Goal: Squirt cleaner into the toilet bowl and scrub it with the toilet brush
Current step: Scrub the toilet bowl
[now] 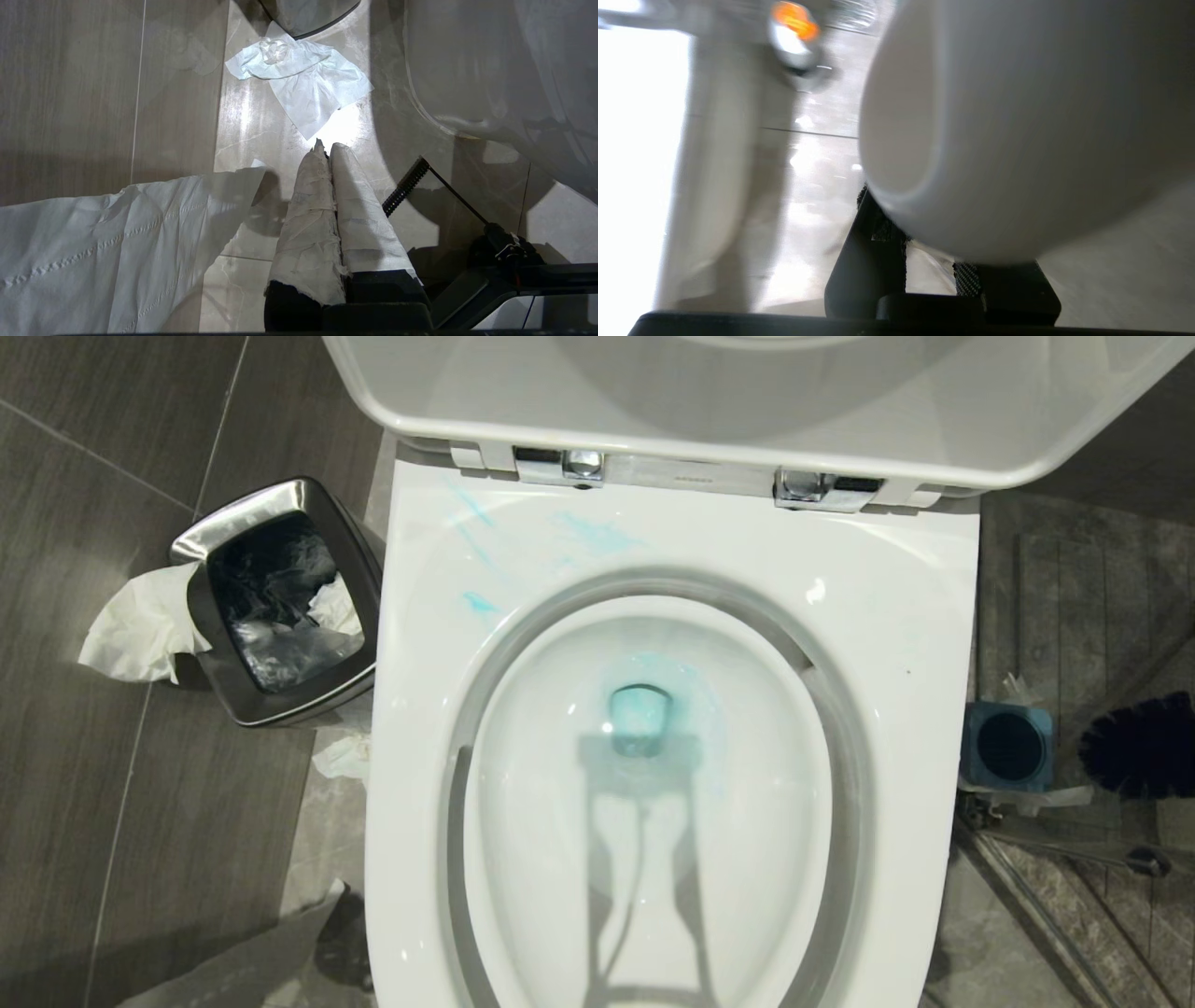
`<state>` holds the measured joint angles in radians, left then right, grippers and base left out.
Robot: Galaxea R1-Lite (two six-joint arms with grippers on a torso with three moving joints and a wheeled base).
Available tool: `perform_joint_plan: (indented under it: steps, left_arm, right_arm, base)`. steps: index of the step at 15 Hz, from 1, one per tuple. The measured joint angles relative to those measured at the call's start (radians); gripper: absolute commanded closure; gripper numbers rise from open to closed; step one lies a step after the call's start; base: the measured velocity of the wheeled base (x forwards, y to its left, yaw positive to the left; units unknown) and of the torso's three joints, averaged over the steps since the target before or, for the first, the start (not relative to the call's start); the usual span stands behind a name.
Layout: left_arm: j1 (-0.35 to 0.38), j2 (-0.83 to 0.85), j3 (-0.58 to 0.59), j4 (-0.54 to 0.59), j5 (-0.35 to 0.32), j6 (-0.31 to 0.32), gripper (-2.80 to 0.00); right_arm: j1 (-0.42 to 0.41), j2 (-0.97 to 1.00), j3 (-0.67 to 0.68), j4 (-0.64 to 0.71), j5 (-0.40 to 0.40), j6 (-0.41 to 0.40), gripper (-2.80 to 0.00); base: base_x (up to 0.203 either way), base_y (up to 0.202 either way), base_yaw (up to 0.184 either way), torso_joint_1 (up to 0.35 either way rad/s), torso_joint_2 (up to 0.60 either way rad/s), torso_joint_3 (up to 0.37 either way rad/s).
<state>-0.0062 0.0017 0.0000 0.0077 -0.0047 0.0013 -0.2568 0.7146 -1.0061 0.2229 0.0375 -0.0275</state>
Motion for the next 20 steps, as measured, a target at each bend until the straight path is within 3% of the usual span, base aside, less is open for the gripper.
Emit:
perform_joint_plan:
  steps: [3,7,17,20]
  left_arm:
    - [0.0,0.0,0.0,0.0,0.0,0.0,0.0]
    - [0.0,0.0,0.0,0.0,0.0,0.0,0.0]
    - [0.0,0.0,0.0,0.0,0.0,0.003,0.0]
    - [0.0,0.0,0.0,0.0,0.0,0.005,0.0]
  right_arm:
    - [0.001,0.078,-0.124,-0.005,0.075,0.042,0.0]
    - [0.001,0.177,-0.265,0.0,0.085,0.055,0.0]
    - [0.001,0.251,-0.397,0.063,0.101,0.055,0.0]
    - [0.0,0.237,-0.397,0.101,0.142,0.056,0.0]
  base:
    - [0.0,0.0,0.0,0.0,0.0,0.0]
    - [0.0,0.0,0.0,0.0,0.0,0.0]
    - [0.0,0.0,0.0,0.0,0.0,0.0]
    - [0.0,0.0,0.0,0.002,0.0,0.135]
